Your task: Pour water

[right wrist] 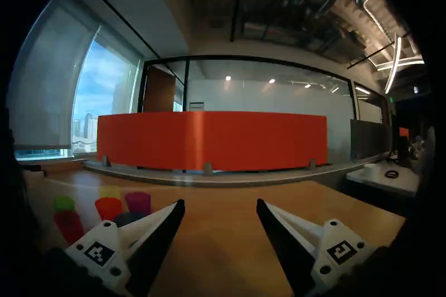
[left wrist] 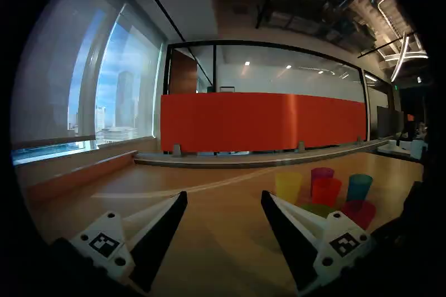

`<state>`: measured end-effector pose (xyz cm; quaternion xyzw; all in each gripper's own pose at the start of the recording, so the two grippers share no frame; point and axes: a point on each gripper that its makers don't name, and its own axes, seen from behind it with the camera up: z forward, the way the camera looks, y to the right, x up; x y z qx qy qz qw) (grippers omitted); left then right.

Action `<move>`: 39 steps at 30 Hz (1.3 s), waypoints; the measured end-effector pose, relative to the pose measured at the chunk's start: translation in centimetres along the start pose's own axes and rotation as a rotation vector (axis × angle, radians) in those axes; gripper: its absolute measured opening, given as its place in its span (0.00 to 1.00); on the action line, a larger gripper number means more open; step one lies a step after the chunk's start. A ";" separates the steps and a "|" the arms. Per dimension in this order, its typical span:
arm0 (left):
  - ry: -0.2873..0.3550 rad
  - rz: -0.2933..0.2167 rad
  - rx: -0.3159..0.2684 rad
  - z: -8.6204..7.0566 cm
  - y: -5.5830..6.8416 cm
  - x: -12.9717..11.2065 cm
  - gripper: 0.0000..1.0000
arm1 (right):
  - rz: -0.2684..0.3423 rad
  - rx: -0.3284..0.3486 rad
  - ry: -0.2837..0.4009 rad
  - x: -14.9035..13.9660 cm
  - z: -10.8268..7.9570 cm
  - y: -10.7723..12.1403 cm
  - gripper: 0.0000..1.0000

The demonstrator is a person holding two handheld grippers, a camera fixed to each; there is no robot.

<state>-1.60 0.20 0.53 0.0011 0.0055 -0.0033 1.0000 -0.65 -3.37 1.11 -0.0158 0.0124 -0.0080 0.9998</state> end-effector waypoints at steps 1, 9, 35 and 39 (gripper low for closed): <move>0.000 0.000 0.000 0.0 0.0 0.0 0.98 | -0.002 -0.003 -0.004 -0.2 0.0 0.1 1.00; 0.000 0.000 0.000 0.0 0.0 0.0 0.98 | -0.005 -0.019 -0.021 -1.3 -0.1 1.5 0.99; 0.000 0.000 0.000 0.0 0.0 0.0 0.98 | 0.012 -0.026 -0.037 -2.5 0.0 3.5 0.99; 0.000 0.000 0.000 0.0 0.0 0.0 0.98 | 0.012 -0.027 -0.040 -2.4 0.0 3.4 0.99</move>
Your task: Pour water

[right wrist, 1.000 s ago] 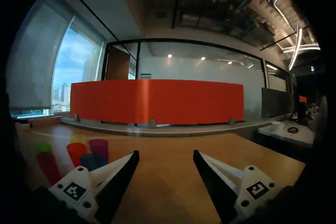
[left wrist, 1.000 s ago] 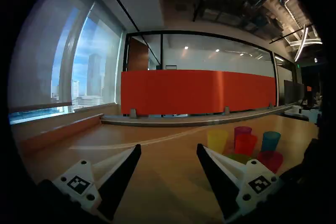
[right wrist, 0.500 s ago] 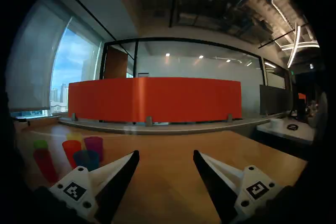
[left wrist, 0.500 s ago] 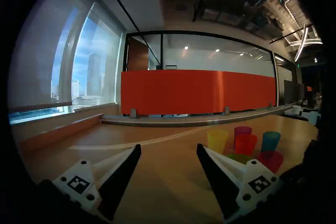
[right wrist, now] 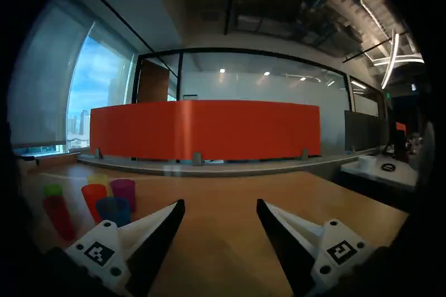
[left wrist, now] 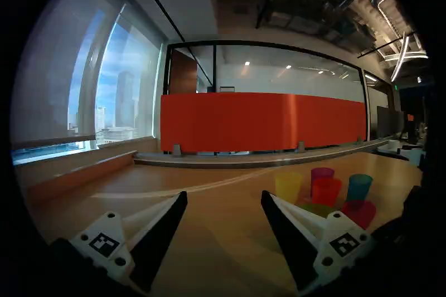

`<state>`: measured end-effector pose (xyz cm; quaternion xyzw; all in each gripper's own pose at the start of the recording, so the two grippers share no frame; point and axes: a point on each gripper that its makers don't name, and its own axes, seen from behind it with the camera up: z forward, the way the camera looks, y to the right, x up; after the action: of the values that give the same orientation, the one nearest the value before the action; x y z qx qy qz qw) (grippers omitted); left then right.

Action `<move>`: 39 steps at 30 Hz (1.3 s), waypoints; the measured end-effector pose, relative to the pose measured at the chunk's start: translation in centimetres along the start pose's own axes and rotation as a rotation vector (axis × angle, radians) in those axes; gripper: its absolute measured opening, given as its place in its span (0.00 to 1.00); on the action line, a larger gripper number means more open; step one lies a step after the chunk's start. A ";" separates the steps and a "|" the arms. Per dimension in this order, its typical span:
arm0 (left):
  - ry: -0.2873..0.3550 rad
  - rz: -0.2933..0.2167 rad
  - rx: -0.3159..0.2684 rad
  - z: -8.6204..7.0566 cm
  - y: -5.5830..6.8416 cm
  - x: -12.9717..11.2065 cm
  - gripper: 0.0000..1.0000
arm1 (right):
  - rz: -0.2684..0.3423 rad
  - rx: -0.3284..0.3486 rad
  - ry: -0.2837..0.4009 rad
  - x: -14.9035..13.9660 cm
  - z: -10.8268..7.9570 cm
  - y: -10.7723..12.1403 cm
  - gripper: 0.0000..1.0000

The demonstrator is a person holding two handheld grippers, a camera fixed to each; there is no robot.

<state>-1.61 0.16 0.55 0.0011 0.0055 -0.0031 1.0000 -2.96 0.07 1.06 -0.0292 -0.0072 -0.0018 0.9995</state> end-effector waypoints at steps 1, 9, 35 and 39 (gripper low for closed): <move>0.000 0.000 0.000 0.0 0.0 0.0 0.98 | 0.000 0.000 0.000 0.0 0.0 0.0 0.99; 0.000 0.000 0.000 0.0 0.0 0.0 0.98 | 0.001 0.000 -0.001 0.1 0.0 -0.1 0.99; -0.001 0.000 0.000 -0.1 0.1 0.2 0.98 | 0.001 0.000 -0.002 0.2 0.0 0.0 1.00; -0.001 0.000 0.000 -0.1 0.0 0.3 0.98 | 0.001 0.000 -0.002 0.2 0.0 0.0 0.99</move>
<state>-1.32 0.19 0.47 0.0011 0.0050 -0.0031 1.0000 -2.74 0.06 1.03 -0.0294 -0.0082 -0.0014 0.9995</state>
